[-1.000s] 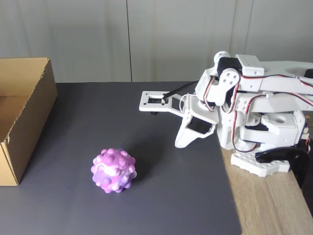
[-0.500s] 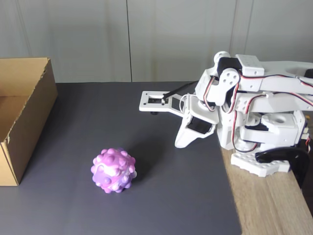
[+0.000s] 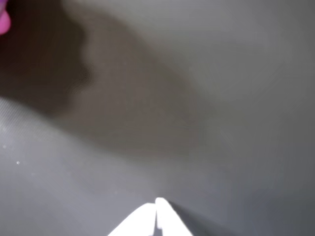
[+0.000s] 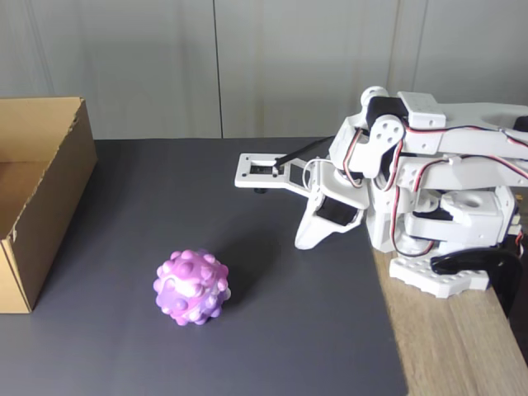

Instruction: Grasp a ball and put it in the box.

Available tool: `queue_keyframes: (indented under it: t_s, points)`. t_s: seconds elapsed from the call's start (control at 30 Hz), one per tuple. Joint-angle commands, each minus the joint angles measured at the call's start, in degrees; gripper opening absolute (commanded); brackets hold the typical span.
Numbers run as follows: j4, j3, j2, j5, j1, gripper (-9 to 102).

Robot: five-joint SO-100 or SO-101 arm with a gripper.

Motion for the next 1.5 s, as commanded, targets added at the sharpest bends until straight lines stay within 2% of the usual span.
queue_keyframes:
  t_s: [0.0, 0.9, 1.27, 1.47]
  points:
    - [1.2, 0.2, -0.4, -0.4, -0.4, 0]
    - [1.5, 0.2, -0.4, -1.8, -0.4, 0]
    - [1.3, 0.2, -0.4, -1.7, 4.0, 0]
    - [-0.8, 0.2, -0.4, 3.1, 4.7, 0]
